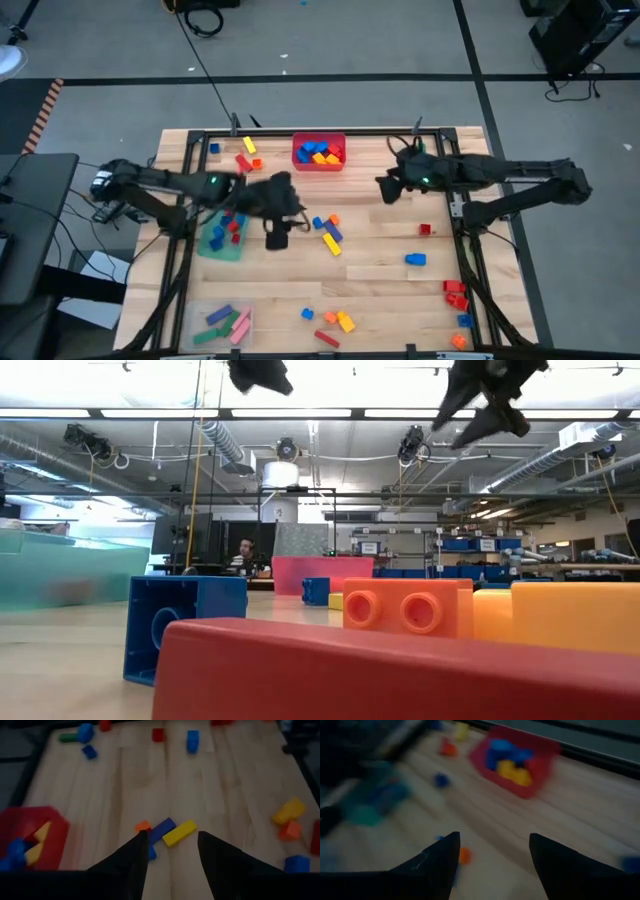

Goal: Sort blocks by size
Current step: Put the blue 4 studded building block into the teal bin

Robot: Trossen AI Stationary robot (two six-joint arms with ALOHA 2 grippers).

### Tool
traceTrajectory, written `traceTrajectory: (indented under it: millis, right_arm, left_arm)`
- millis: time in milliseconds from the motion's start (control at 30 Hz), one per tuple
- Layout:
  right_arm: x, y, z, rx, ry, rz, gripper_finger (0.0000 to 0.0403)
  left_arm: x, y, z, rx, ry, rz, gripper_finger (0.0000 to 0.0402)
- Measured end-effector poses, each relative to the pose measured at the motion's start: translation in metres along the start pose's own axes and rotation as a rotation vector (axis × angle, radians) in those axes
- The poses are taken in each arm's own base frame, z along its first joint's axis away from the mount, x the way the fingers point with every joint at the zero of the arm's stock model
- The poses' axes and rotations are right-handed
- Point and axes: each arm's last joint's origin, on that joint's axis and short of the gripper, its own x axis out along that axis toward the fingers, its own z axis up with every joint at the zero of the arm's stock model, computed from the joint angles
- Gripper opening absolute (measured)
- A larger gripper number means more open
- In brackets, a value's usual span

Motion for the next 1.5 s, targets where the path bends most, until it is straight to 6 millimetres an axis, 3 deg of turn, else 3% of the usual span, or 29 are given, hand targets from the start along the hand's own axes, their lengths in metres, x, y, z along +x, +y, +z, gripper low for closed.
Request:
traceTrajectory:
  millis: [100,233,433,567,867,1100,1500]
  right_arm:
    - [0.01,-0.007,0.009,0.055,0.072,-0.145,0.025]
    - [0.032,-0.025,0.017,0.178,0.176,-0.35,0.0249]
    - [0.076,-0.06,0.021,0.296,0.391,-0.563,0.0248]
    - [0.101,-0.083,0.026,0.351,0.444,-0.667,0.025]
    - [0.143,-0.132,0.019,0.51,0.474,-0.733,0.0262]
    - [0.153,-0.153,0.002,0.576,0.441,-0.741,0.0278]
    - [0.161,-0.167,-0.017,0.602,0.414,-0.721,0.028]
  left_arm:
    - [0.011,0.029,-0.01,0.026,-0.023,-0.083,0.0178]
    - [0.009,0.065,-0.032,-0.031,-0.058,-0.035,0.0178]
    - [-0.019,0.094,-0.069,-0.102,-0.162,0.102,0.0178]
    - [-0.037,0.1,-0.088,-0.155,-0.194,0.21,0.0178]
    - [-0.055,0.099,-0.098,-0.319,-0.252,0.336,0.0178]
    - [-0.054,0.099,-0.098,-0.333,-0.253,0.329,0.0178]
    - [-0.054,0.099,-0.098,-0.328,-0.251,0.331,0.0178]
